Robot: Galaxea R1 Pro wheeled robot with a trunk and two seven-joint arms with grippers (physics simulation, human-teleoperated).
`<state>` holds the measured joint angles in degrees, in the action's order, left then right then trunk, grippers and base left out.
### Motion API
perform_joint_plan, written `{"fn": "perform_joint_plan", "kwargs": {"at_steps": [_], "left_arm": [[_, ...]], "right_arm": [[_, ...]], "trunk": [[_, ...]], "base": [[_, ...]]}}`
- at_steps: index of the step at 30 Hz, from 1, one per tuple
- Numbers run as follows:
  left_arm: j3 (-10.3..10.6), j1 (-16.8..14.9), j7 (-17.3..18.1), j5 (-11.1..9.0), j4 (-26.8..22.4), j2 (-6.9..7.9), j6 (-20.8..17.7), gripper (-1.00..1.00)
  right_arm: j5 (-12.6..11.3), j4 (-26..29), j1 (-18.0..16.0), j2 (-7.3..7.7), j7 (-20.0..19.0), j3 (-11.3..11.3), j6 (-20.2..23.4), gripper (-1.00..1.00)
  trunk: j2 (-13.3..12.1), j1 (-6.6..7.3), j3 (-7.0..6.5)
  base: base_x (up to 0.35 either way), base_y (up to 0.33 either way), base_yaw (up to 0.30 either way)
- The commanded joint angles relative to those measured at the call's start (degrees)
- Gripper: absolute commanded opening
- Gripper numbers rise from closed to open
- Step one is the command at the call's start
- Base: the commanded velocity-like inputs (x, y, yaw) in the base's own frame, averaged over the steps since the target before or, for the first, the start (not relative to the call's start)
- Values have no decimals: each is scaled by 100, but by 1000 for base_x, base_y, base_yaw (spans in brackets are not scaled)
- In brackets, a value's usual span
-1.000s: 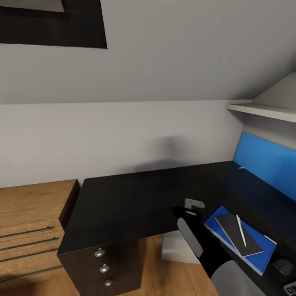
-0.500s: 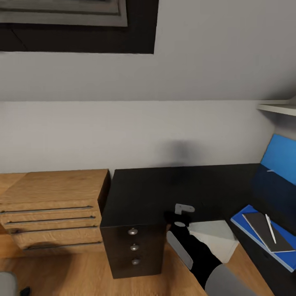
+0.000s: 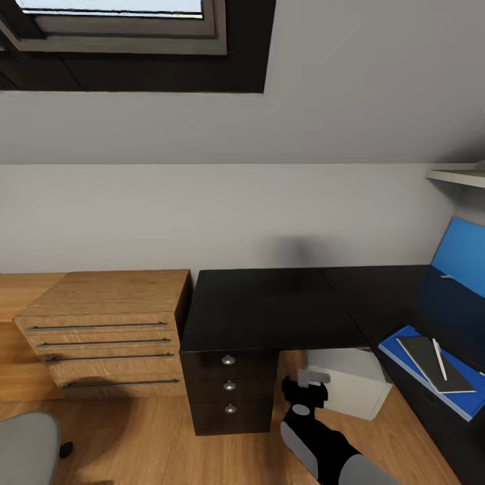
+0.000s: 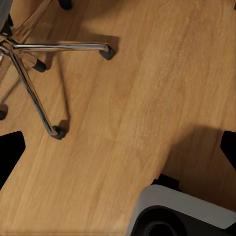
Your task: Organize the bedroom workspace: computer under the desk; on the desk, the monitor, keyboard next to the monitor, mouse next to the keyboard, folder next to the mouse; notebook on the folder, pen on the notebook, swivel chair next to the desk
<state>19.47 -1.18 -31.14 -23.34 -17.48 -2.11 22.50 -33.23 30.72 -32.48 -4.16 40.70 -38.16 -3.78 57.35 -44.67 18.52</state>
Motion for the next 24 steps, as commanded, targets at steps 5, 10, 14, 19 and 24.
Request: {"fn": "perform_joint_plan", "kwargs": {"at_steps": [5,10,14,19,24], "left_arm": [[48,-5,-32,-51,0,1,26,100],[48,-5,-32,-56,-1,3,21,100],[51,-5,-31,-56,-1,6,19,100],[64,-5,369,-70,26,10,-135,100],[32,-5,974,-548,-15,99,-861,100]], "right_arm": [[-59,-691,130,-8,-293,-80,-414,100],[-63,-1723,231,-13,-1195,-88,-1038,100],[-65,-2231,248,-14,-1690,-90,-1385,100],[-113,-2784,501,-7,-2611,-72,-2001,100],[-123,-2824,591,-6,-2790,-71,-2162,100]], "trunk": [[4,1,7],[-196,110,-83],[-357,198,-155],[-557,308,-245],[-758,418,-334]], "base": [[-19,1,2],[-5,0,1],[-1,0,0],[0,0,0],[0,0,0]]}}
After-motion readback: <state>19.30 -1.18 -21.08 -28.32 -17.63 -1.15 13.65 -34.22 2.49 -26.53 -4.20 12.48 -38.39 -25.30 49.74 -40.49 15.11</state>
